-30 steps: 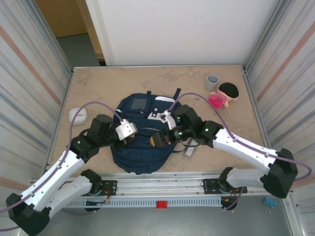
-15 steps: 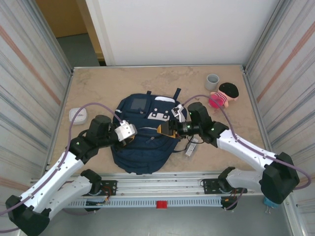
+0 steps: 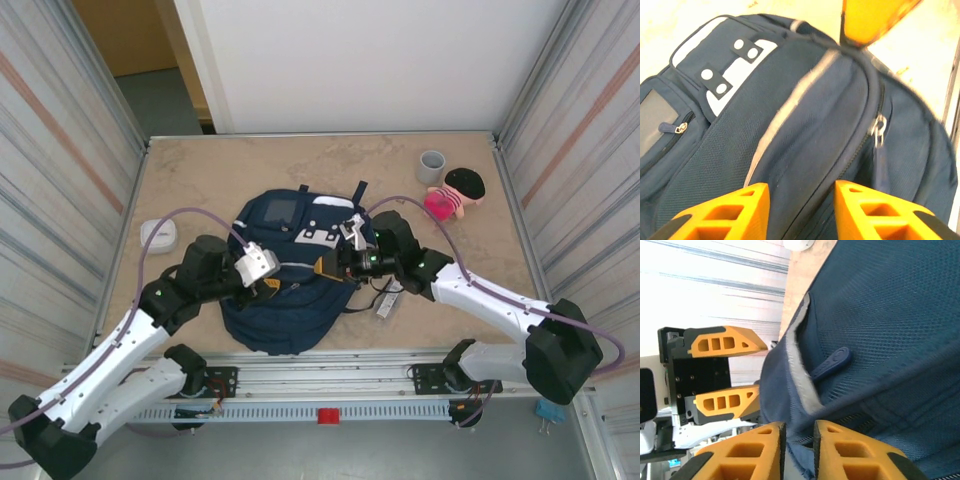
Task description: Pack the student bag
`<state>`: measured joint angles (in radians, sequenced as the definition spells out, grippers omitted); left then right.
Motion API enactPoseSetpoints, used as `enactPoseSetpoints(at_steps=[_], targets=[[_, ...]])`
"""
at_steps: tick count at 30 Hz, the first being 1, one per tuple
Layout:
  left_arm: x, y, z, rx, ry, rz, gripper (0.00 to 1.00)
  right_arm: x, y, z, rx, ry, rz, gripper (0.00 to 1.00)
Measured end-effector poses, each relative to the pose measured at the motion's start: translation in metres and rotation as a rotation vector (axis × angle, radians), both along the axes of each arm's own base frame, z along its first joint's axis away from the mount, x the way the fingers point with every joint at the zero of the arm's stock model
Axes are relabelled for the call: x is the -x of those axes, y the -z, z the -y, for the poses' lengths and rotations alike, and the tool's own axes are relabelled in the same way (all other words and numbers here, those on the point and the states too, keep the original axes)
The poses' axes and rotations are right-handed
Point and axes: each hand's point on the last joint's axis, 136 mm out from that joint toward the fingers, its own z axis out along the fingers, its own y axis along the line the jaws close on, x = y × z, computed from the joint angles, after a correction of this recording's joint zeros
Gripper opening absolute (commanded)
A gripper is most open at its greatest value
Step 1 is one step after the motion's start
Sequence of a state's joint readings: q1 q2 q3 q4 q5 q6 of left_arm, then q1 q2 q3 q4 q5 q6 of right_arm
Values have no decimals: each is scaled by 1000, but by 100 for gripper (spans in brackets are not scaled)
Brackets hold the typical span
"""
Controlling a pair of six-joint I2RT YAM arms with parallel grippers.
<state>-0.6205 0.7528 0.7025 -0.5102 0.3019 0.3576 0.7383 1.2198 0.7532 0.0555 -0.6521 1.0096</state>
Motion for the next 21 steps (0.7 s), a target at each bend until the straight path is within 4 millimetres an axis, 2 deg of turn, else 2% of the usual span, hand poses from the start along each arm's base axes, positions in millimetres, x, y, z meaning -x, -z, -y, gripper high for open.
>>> enactPoseSetpoints(at_steps=[2, 7, 10, 14, 17, 21], targets=[[4, -8, 0, 45, -46, -36, 50, -1, -5, -2, -17, -2, 18, 20], [27, -29, 5, 154, -117, -113, 53, -4, -9, -4, -35, -2, 38, 20], [38, -28, 3, 181, -192, -193, 55, -2, -8, -6, -30, -12, 48, 29], [42, -8, 2, 168, -318, -332, 61, 1, -3, -5, 2, -34, 91, 45], [46, 10, 8, 121, -370, -409, 66, 1, 0, -2, 31, -43, 134, 58], [47, 32, 16, 49, -416, -454, 70, 2, 0, 5, 76, -67, 258, 68]])
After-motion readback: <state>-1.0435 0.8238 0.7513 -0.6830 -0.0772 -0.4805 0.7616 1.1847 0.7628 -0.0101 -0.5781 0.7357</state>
